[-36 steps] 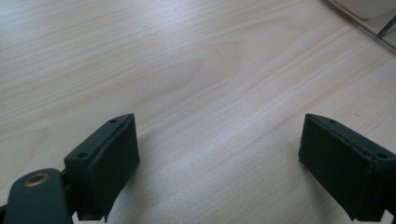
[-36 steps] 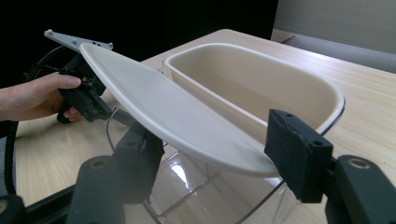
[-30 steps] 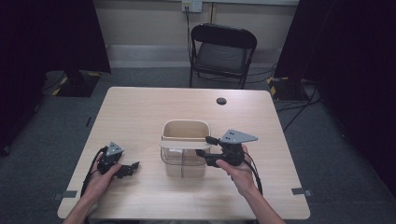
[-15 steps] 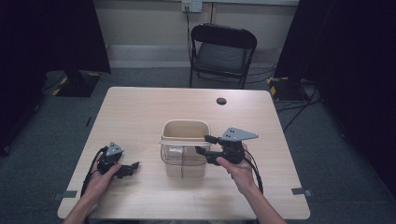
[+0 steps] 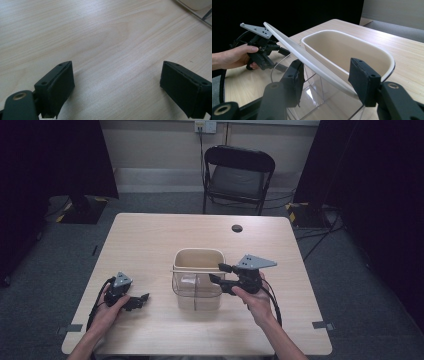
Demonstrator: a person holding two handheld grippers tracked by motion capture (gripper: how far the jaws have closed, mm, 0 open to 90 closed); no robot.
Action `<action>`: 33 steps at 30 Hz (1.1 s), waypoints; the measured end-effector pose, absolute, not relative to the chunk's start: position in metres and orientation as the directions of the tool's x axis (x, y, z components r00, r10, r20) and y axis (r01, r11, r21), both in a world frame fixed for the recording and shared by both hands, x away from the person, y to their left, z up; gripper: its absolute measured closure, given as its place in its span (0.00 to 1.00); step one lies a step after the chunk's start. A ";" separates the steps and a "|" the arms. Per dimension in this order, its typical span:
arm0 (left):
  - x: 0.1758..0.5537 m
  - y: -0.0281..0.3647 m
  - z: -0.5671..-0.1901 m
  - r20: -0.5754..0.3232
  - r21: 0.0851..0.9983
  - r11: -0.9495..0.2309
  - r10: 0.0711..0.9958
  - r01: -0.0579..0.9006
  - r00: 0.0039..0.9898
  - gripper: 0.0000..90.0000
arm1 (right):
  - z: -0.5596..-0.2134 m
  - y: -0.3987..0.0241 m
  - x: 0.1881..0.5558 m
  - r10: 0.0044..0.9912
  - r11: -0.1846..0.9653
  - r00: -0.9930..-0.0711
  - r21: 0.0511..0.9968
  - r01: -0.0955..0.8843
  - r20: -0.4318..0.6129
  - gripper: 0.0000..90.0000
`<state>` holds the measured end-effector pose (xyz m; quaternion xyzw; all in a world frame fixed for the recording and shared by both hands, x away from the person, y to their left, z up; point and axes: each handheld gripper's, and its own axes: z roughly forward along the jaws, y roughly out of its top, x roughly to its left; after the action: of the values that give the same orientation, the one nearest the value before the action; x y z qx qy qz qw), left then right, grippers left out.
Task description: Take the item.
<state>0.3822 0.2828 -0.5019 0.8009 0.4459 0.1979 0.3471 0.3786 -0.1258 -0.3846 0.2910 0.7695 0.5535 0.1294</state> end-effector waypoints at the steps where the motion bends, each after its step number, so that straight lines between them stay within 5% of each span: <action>1: 0.382 0.283 -0.502 0.006 0.733 -0.360 0.852 0.577 0.523 0.13 | -0.384 -0.126 0.379 0.592 0.218 -0.796 0.927 0.306 0.123 0.52; 33: 0.382 0.283 -0.502 0.007 0.732 -0.361 0.852 0.577 0.523 0.13 | -0.379 -0.124 0.385 0.599 0.201 -0.791 0.933 0.299 0.124 0.56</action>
<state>0.3821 0.2827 -0.5020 0.8007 0.4463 0.1979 0.3471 0.3848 -0.1242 -0.3789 0.2939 0.7633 0.5594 0.1341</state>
